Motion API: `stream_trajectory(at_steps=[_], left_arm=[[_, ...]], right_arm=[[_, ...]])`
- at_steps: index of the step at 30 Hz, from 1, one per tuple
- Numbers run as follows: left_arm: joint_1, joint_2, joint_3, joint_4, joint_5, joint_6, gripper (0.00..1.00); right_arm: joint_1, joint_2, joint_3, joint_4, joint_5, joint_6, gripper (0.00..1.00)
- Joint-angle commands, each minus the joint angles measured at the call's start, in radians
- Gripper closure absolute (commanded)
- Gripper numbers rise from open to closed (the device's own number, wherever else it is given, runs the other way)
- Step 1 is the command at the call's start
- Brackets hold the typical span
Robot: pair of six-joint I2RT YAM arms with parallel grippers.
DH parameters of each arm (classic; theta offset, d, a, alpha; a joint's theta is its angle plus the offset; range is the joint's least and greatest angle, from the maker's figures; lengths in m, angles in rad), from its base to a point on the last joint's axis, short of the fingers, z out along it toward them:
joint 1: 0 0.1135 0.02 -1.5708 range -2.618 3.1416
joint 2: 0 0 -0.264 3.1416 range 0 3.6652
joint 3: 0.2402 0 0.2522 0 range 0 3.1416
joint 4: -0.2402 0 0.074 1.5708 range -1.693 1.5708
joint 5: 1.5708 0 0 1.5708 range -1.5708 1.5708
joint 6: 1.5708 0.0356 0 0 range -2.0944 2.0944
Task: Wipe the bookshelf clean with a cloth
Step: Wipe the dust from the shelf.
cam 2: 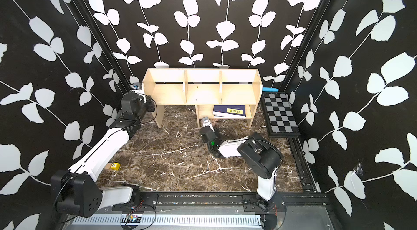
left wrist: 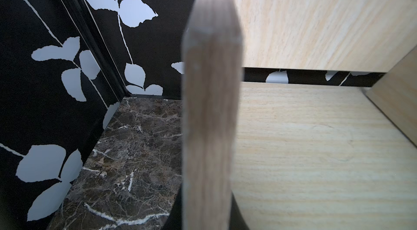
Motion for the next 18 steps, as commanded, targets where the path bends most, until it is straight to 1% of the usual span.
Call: stream_trajectory(at_steps=[1, 5, 7, 8, 9, 13, 15, 18], left_arm=[[0.008, -0.018, -0.003, -0.018, -0.081, -0.011, 1.00], [0.015, -0.012, 0.003, -0.030, -0.098, -0.018, 1.00], [0.015, -0.007, 0.005, -0.036, -0.114, -0.018, 1.00], [0.018, -0.005, 0.007, -0.041, -0.121, -0.021, 1.00], [0.018, -0.002, 0.011, -0.046, -0.128, -0.023, 1.00], [0.019, 0.000, 0.015, -0.059, -0.155, -0.026, 1.00], [0.021, -0.001, 0.015, -0.061, -0.155, -0.032, 1.00], [0.021, 0.006, 0.013, -0.054, -0.122, -0.063, 1.00]], right_arm=[[-0.092, -0.090, -0.052, -0.021, 0.129, -0.010, 1.00], [-0.175, -0.142, -0.110, -0.015, 0.238, -0.035, 1.00], [-0.212, -0.167, -0.140, -0.001, 0.266, -0.031, 1.00], [-0.230, -0.181, -0.150, -0.007, 0.262, -0.008, 1.00], [-0.247, -0.195, -0.157, -0.021, 0.228, 0.014, 1.00], [-0.253, -0.213, -0.138, -0.140, 0.210, 0.086, 1.00], [-0.246, -0.252, -0.145, -0.186, 0.186, 0.119, 1.00], [-0.192, -0.282, -0.174, -0.182, 0.191, 0.106, 1.00]])
